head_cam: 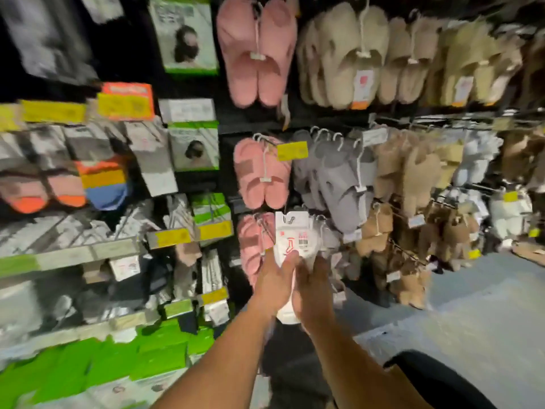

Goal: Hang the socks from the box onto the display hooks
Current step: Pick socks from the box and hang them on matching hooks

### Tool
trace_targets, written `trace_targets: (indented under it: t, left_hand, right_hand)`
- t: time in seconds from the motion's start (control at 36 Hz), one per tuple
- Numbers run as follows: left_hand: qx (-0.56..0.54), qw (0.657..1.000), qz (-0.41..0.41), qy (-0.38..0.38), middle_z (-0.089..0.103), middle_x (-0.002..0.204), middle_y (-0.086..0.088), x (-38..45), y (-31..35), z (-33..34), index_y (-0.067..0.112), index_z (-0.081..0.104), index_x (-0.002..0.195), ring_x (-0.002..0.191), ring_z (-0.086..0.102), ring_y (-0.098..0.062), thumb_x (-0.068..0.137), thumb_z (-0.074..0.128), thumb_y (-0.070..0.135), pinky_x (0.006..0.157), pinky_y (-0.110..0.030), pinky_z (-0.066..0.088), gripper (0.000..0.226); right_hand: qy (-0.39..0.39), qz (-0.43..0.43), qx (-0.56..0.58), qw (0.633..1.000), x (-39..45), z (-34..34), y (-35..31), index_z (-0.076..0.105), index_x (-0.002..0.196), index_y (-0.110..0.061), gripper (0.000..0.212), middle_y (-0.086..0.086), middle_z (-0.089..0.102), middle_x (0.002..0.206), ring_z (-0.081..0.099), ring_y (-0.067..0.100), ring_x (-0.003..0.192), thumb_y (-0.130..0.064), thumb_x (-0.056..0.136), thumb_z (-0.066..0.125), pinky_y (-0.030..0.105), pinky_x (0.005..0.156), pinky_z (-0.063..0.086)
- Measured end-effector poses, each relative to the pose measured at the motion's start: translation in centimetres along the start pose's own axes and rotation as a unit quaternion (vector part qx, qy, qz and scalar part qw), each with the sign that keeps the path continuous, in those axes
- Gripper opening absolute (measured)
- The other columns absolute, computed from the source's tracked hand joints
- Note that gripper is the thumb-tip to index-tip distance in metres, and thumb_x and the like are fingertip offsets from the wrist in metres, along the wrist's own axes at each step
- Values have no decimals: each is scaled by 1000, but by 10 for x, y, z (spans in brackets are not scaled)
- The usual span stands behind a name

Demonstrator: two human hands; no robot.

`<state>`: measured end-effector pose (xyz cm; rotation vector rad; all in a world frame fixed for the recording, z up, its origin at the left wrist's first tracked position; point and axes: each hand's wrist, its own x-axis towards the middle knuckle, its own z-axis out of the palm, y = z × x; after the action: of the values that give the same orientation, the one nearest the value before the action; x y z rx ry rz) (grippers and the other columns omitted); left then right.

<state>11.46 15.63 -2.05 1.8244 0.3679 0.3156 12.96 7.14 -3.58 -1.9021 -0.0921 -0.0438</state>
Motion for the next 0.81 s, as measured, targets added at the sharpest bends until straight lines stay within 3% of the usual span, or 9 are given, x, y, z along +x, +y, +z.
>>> trace_targets:
  t: [0.06,0.14,0.19,0.25,0.36,0.47,0.58,0.69,0.81]
  left_hand:
    - [-11,997,-2,70,66,121,1,6,-10,-38,16,55,131,112,62,-15,102,54,37,95,-25,44,36]
    - [-20,992,12,125,69,108,4,9,-18,-100,17,57,121,104,67,-18,102,55,39,88,-25,46,29]
    - [-24,988,19,148,66,99,8,7,-19,-135,18,55,114,92,65,-11,103,54,33,78,-17,39,19]
    - [-29,985,38,168,67,105,4,9,-26,-168,16,56,117,95,63,-13,102,54,34,73,-14,38,24]
    - [-44,983,36,174,68,115,5,21,-37,-224,18,56,123,107,64,-12,102,53,43,81,-20,44,33]
    - [-91,986,39,131,69,119,6,39,-45,-266,22,57,129,106,65,-4,102,50,45,82,-13,48,36]
    - [-66,992,50,96,59,106,22,54,-45,-285,26,52,120,98,58,3,106,46,30,69,4,37,15]
    - [-48,992,53,105,64,121,1,70,-53,-291,17,55,124,98,60,4,104,48,37,72,-1,38,29]
    - [-64,990,43,116,63,122,5,82,-58,-294,19,53,130,106,60,-6,104,47,41,76,-9,40,35]
  right_hand:
    - [6,-35,-18,999,-5,33,-18,49,135,-14,43,8,62,125,59,20,107,-41,102,47,25,87,42]
    - [-9,-67,-62,996,-10,93,-44,44,140,-30,69,7,62,131,62,28,116,-75,90,30,40,96,49]
    - [-8,-123,-69,990,-18,121,-63,42,146,-25,67,12,55,140,55,31,125,-68,95,33,33,104,41]
    - [-49,-133,-79,987,-30,139,-91,44,143,-15,50,14,55,137,57,32,121,-43,102,44,19,89,32]
    - [-74,-129,-36,988,-37,191,-115,47,140,-16,41,13,62,128,61,32,115,-35,103,46,24,81,35]
    - [-65,-125,10,990,-37,230,-132,51,130,-18,31,0,64,111,64,22,102,-33,103,47,13,72,31]
    - [-30,-115,61,991,-26,256,-144,54,114,-18,20,-2,68,103,66,20,93,-32,100,54,11,74,43]
    - [8,-119,58,991,-16,266,-149,48,94,-25,15,-10,62,91,61,4,81,-25,94,62,7,71,42]
    - [29,-107,63,992,-3,276,-145,56,81,-20,31,-1,62,80,61,19,76,-49,81,66,31,71,49]
